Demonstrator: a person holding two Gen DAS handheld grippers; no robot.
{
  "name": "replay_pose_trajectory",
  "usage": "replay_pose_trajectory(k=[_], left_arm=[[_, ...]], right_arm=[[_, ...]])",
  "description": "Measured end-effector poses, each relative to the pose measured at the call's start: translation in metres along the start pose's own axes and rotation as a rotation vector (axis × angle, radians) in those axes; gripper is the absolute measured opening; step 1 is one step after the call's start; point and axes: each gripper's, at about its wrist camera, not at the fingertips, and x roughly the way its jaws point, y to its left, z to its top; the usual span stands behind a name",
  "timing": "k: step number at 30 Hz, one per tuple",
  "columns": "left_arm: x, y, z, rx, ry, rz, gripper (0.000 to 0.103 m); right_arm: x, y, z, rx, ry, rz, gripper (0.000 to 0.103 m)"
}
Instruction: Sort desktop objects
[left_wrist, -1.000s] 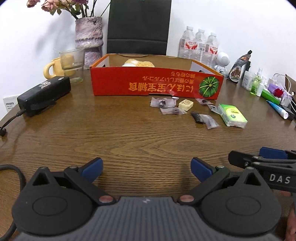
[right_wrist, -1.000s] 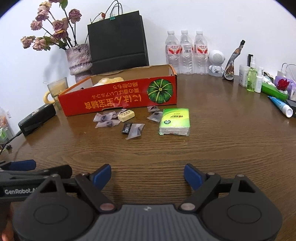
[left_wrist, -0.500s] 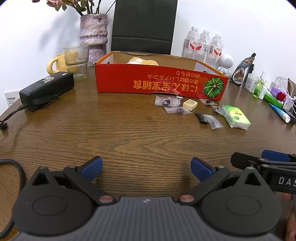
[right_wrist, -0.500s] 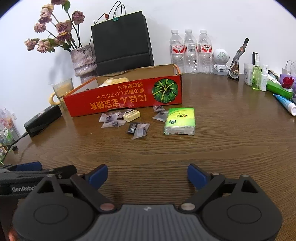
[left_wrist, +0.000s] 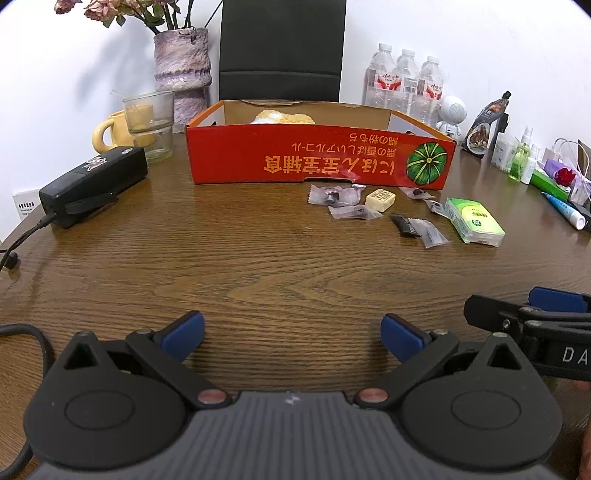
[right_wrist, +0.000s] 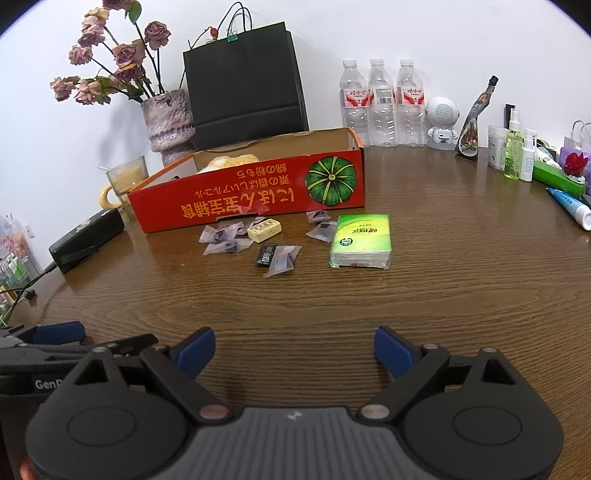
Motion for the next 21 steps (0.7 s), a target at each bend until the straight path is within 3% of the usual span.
replay_pose_trajectory(k=[11,17,20,21], left_arm=[[0.002,0.001,0.006,-0.014,-0.013,0.002,0.103],[0.015,0.0,0.046,0.039,-0.075,-0.051,0.103],[0.021,-0.003,0.062,0.11,-0.136,-0.036,0.103],[0.022,-0.002,0.065,0.111,-0.147,-0.051,0.102]], right_arm=[[0.002,0.003,0.004,-0.004,0.011,0.008,0.093],[0.003,-0.01,0.043,0.091,-0.004,0.128,0.084],[0.019,-0.002,0.062,0.006,-0.019,0.134,0.059],[0.028,0.001,0.065,-0.015,-0.007,0.133,0.045]])
